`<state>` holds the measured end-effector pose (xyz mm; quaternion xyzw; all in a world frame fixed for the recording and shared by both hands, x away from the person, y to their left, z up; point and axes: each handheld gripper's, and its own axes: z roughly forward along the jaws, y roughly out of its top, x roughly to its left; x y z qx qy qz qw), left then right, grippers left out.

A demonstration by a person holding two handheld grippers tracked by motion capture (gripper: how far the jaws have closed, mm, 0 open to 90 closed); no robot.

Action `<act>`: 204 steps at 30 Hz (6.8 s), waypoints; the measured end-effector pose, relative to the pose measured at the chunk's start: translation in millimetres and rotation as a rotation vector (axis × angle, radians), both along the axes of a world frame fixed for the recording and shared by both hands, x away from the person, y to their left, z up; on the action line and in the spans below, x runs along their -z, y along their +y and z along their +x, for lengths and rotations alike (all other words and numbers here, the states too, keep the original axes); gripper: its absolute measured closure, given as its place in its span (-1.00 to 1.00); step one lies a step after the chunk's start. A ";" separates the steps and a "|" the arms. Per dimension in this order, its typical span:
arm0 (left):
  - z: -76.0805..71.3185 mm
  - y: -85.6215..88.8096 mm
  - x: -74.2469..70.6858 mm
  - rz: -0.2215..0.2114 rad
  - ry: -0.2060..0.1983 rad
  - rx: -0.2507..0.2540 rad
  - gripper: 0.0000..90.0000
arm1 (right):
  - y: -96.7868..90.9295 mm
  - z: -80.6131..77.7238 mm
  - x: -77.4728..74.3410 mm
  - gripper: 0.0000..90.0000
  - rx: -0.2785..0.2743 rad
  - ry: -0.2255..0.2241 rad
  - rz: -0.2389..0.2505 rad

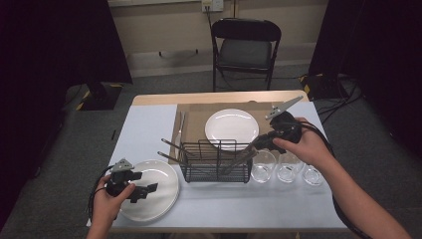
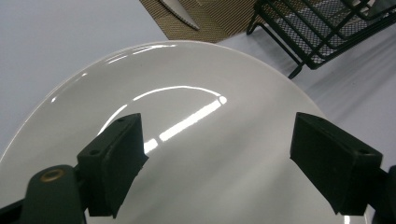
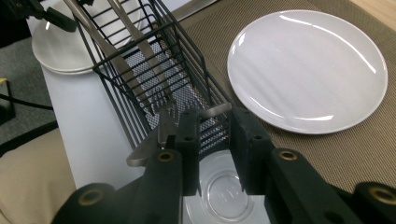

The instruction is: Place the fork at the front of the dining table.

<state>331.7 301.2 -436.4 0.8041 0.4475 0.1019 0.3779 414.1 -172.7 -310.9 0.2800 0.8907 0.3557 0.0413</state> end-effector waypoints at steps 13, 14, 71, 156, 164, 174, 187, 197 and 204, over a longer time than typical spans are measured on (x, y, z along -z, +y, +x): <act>0.7 0.1 -0.2 0.002 0.001 0.001 -0.61 | 5.5 2.6 0.1 0.75 -0.024 0.012 -0.013; 0.7 0.1 -0.2 0.003 0.001 0.001 -0.62 | 5.2 2.4 0.1 0.75 -0.025 0.014 -0.013; 1.6 -1.0 2.0 0.013 0.013 0.016 -0.62 | 6.1 9.6 -11.4 0.93 0.019 -0.041 0.114; 2.5 0.1 3.2 0.000 0.014 0.005 -0.61 | 30.4 19.9 31.8 0.90 0.021 -0.047 0.126; 2.1 2.0 3.0 -0.004 0.016 0.000 -0.61 | 34.2 21.3 36.3 0.91 0.005 -0.037 0.093; 2.6 3.2 3.0 -0.008 0.011 -0.004 -0.61 | 36.6 20.6 29.0 0.93 -0.018 -0.042 0.097; 2.8 7.3 5.2 -0.004 0.018 -0.006 -0.61 | 33.1 19.9 9.6 0.93 -0.025 -0.064 0.099; 3.5 7.8 6.8 -0.005 0.021 0.001 -0.61 | 28.2 18.8 -8.4 0.93 -0.027 -0.068 0.108; 3.2 6.7 6.5 -0.015 0.023 -0.006 -0.61 | 27.5 18.8 -20.2 0.93 -0.030 -0.078 0.112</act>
